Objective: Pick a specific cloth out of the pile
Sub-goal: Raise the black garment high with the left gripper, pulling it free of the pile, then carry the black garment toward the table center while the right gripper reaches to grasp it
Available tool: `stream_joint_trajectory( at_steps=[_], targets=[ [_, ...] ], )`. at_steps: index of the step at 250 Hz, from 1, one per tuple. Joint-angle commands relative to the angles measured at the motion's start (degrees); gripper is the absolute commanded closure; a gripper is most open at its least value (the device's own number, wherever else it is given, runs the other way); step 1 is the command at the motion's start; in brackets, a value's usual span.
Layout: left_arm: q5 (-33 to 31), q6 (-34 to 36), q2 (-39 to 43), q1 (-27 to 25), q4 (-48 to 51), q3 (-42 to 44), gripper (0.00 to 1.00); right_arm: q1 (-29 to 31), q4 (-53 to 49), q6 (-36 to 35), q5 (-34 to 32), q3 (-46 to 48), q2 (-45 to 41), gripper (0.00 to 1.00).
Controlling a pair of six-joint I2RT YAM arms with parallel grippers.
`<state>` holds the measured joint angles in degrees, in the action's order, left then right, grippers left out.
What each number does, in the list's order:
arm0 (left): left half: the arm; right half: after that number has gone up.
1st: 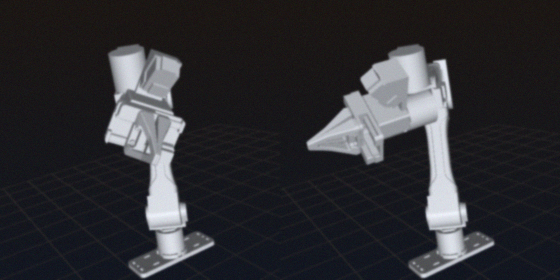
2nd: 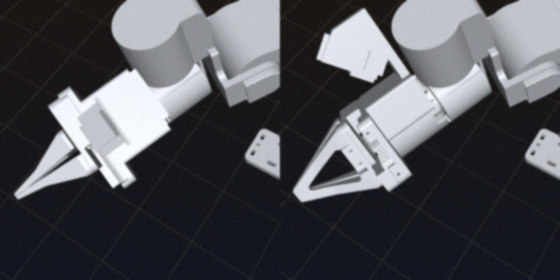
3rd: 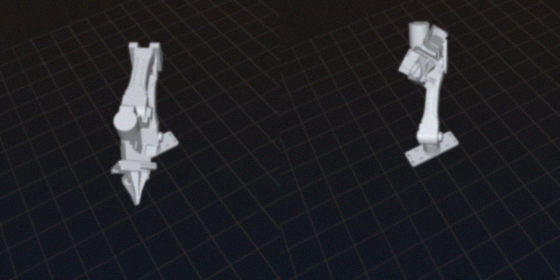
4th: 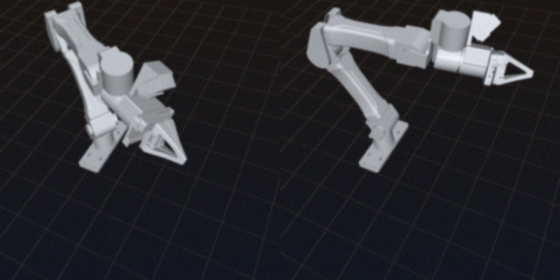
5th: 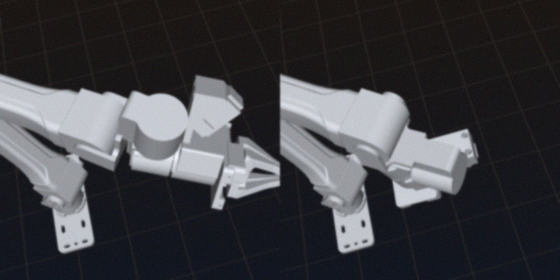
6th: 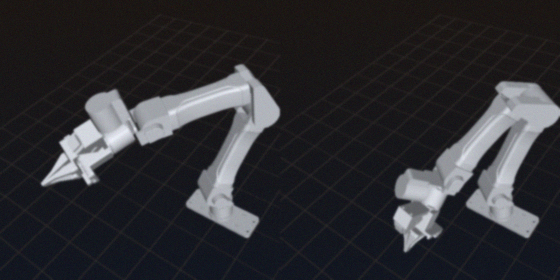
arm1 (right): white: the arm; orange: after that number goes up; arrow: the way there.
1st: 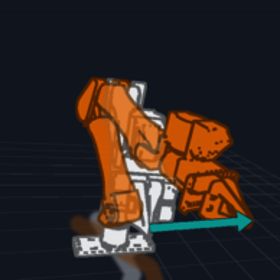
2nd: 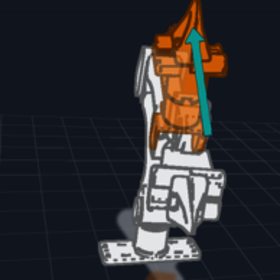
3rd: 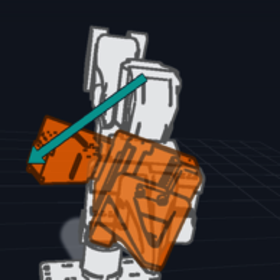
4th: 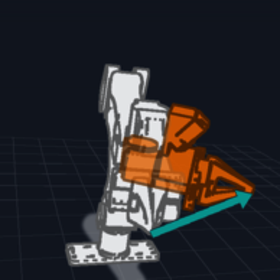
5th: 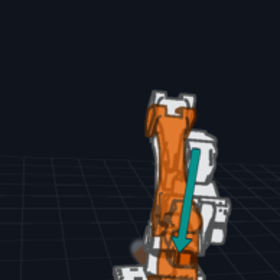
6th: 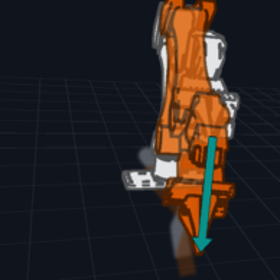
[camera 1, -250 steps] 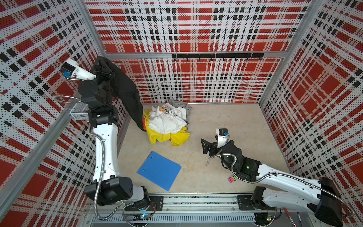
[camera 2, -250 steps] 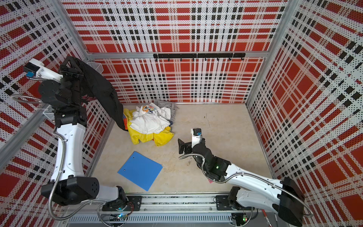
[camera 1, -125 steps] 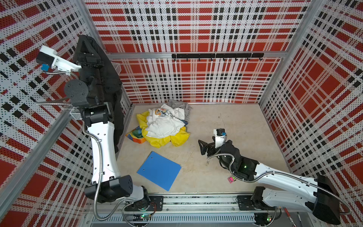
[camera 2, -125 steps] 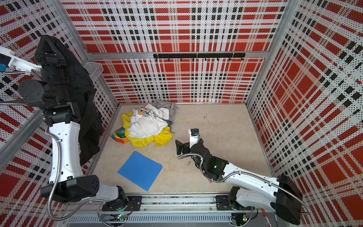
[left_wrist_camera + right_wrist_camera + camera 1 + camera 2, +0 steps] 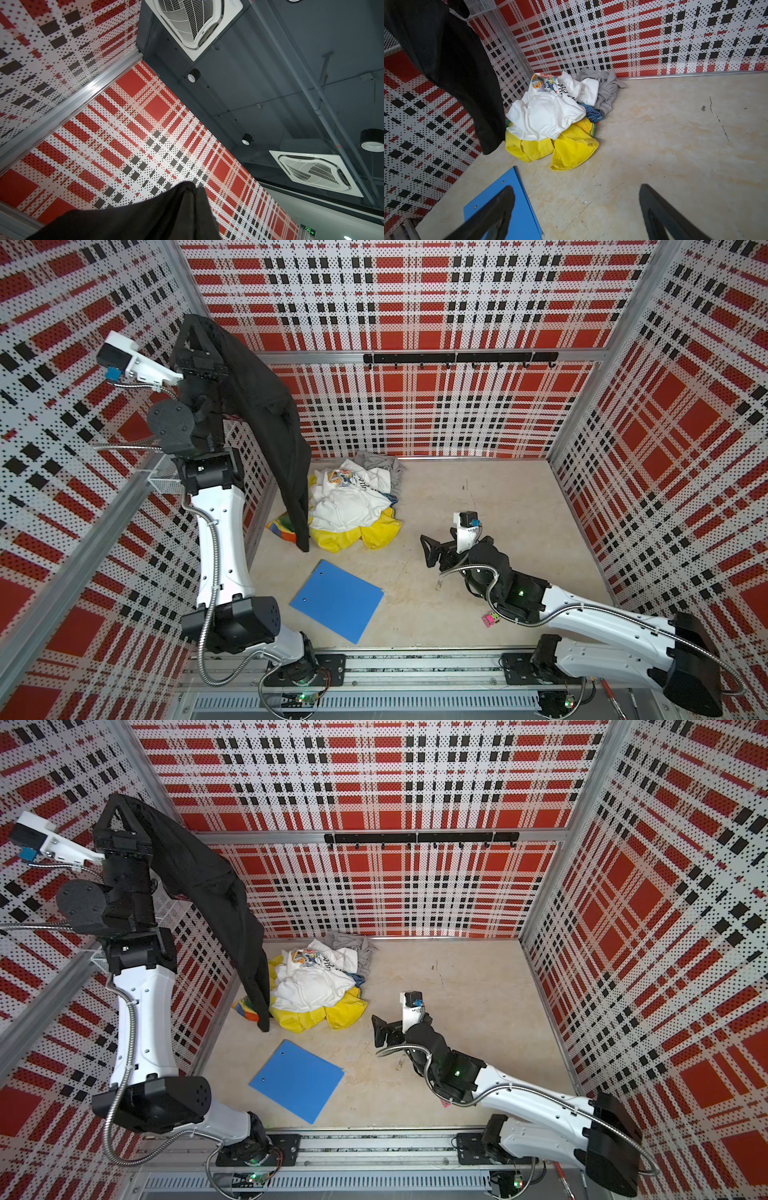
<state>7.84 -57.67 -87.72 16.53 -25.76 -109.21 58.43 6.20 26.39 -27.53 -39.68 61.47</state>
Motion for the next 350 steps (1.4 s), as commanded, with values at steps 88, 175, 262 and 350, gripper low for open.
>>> stream_joint_trajectory(
  at_steps=[88, 175, 262, 350],
  targets=[
    [3.17, -1.85, -4.94, -2.78, -3.66, -11.04, 0.97, 0.19, 1.71, 0.3, -0.55, -0.08, -0.57, 0.0],
    [2.93, -6.65, -9.83, -5.99, -5.97, -16.98, 0.98, 0.23, 1.36, 0.28, -1.11, 0.62, -1.79, 0.0],
    [0.42, -5.17, -14.9, -15.38, -5.5, -23.27, 0.98, 0.2, 2.04, 3.07, -3.47, 2.46, -3.35, 0.0],
    [-2.78, -1.43, -20.56, -27.74, -2.94, -31.53, 1.0, 0.21, 1.92, 5.67, -7.53, 4.25, -5.01, 0.0]
  ],
)
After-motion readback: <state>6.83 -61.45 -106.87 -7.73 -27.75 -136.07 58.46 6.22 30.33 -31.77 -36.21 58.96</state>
